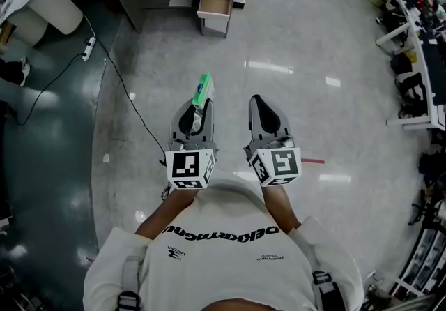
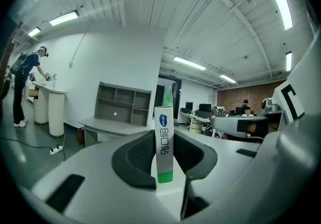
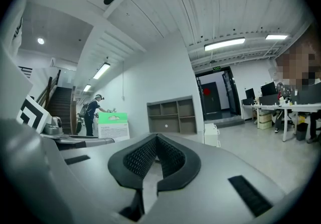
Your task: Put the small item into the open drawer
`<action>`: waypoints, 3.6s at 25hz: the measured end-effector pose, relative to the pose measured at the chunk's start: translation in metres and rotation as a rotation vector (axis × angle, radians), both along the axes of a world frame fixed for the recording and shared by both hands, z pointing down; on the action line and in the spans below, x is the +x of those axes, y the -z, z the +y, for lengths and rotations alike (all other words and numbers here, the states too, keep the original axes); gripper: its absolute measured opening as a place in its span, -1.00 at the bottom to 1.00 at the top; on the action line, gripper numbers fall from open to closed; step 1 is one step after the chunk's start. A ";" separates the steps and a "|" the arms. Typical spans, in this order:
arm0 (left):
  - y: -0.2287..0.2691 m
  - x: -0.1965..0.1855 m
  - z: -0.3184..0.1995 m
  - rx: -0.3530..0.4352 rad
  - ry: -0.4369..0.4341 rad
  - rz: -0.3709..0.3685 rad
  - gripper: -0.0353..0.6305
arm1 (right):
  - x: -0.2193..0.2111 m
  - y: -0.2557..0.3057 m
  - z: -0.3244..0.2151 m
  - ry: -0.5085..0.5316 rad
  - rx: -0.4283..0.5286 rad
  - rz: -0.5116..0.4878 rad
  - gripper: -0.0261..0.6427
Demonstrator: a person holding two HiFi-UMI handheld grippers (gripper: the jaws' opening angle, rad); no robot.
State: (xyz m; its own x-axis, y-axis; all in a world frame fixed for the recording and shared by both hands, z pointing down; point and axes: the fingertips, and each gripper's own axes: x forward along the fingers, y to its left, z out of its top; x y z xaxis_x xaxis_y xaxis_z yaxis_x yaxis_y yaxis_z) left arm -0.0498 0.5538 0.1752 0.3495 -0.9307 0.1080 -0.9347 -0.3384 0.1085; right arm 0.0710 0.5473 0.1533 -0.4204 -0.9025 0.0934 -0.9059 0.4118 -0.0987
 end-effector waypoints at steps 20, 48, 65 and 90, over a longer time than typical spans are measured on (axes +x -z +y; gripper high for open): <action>0.005 -0.051 -0.311 -0.035 -0.099 -0.003 -0.60 | -0.058 0.005 -0.307 -0.074 -0.027 0.021 -0.83; -0.079 -0.026 -0.529 -0.203 -0.051 -0.026 -0.60 | -0.030 -0.067 -0.527 -0.038 -0.169 0.035 -0.83; -0.184 0.010 -0.628 -0.369 -0.034 -0.098 -0.60 | -0.008 -0.174 -0.617 0.025 -0.347 0.029 -0.83; -0.329 0.028 -0.693 -0.509 -0.011 -0.126 -0.60 | 0.014 -0.309 -0.651 0.074 -0.505 0.055 -0.83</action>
State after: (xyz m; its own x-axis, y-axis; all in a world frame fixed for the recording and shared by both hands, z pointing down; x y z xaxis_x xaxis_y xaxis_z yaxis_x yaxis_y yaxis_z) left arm -0.0213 -0.1392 0.5042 0.3143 -0.7456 0.5876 -0.9477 -0.2823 0.1488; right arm 0.0851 -0.1040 0.4624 -0.4635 -0.7074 0.5336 -0.8857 0.3883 -0.2545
